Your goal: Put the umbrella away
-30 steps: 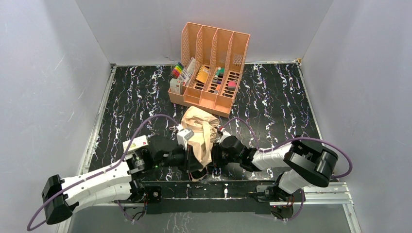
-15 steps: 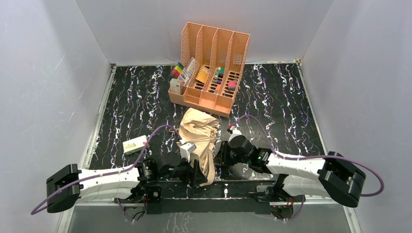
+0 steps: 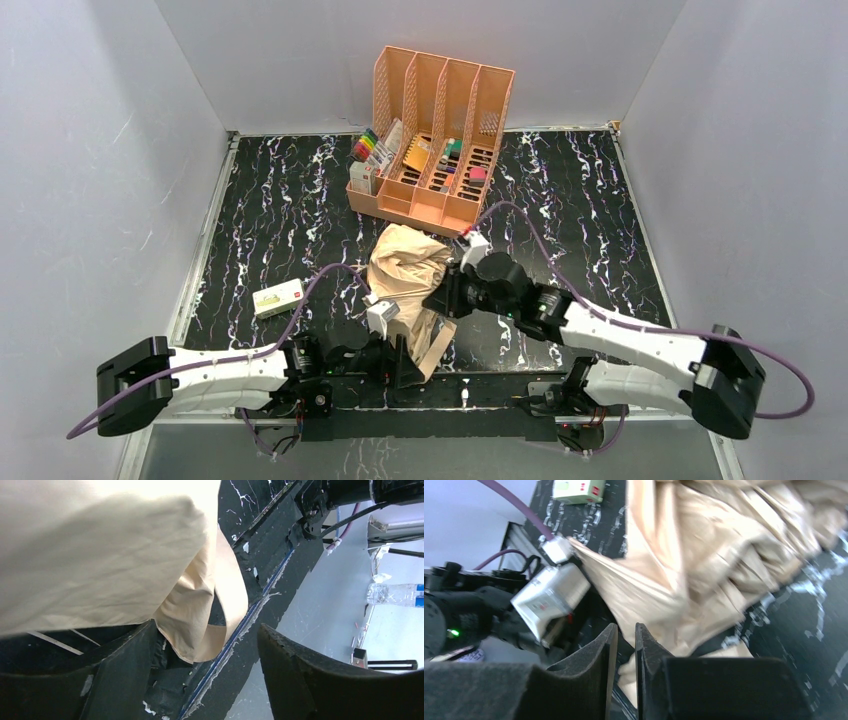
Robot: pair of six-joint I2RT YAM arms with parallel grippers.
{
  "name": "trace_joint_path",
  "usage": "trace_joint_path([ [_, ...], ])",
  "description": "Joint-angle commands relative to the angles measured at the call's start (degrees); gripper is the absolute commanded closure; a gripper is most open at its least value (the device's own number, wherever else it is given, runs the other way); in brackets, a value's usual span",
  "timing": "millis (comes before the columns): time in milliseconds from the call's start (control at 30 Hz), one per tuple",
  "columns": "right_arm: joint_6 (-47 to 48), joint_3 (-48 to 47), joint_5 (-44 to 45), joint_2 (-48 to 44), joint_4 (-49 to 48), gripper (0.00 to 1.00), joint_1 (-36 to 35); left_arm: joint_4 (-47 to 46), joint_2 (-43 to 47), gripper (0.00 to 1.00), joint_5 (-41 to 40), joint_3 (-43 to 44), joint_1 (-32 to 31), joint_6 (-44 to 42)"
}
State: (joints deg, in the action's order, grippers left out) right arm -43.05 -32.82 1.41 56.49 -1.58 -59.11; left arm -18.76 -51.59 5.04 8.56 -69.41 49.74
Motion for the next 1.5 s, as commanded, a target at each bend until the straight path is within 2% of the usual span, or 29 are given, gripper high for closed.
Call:
trace_joint_path([
  [0,2.9,-8.9,-7.0,7.6,-9.5,0.74,0.2,-1.4,-0.6,0.23,-0.8,-0.8,-0.5,0.1],
  [100,2.2,-10.3,-7.0,10.9,-11.2,0.78,0.2,-1.3,-0.3,0.19,-1.4,-0.9,-0.6,0.2],
  [200,1.4,-11.1,-8.9,14.7,-13.5,0.8,0.3,-1.1,0.0,0.23,-1.8,-1.0,-0.7,0.2],
  [367,-1.8,-10.8,-7.8,19.3,-14.1,0.87,0.3,-0.6,0.0,0.42,-2.0,-0.7,-0.8,0.2],
  [433,-2.1,-10.4,-8.6,20.5,-14.8,0.88,0.4,-0.6,0.0,0.49,-2.1,-0.6,-0.9,0.1],
  [567,-1.6,-9.4,-12.0,21.8,-16.5,0.88,0.4,-0.5,0.2,0.71,-2.6,-0.5,-1.1,0.1],
  [667,-1.2,-8.2,-14.2,21.8,-17.9,0.88,0.4,-0.5,0.1,0.78,-2.9,-0.5,-1.2,0.1],
  [1000,-1.7,-3.8,-18.4,20.3,-20.1,0.86,-0.2,-0.4,-0.8,0.8,-3.2,-0.1,-1.2,0.4],
  [1200,-6.1,0.3,-12.3,20.3,-18.5,0.88,-0.6,-0.1,-0.6,0.76,-3.2,0.0,-1.3,0.3],
  [1367,-7.2,3.3,-9.2,25.0,-24.3,0.89,-0.6,0.0,-1.2,0.76,-2.9,0.7,-1.5,-0.1],
  [1400,-7.1,3.6,-9.1,26.4,-25.6,0.89,-0.7,0.1,-1.5,0.75,-2.6,1.0,-1.6,-0.3],
  [1467,-7.2,4.4,-9.1,29.1,-28.1,0.9,-0.7,0.7,-1.9,0.67,-2.3,1.8,-1.8,-0.9],
])
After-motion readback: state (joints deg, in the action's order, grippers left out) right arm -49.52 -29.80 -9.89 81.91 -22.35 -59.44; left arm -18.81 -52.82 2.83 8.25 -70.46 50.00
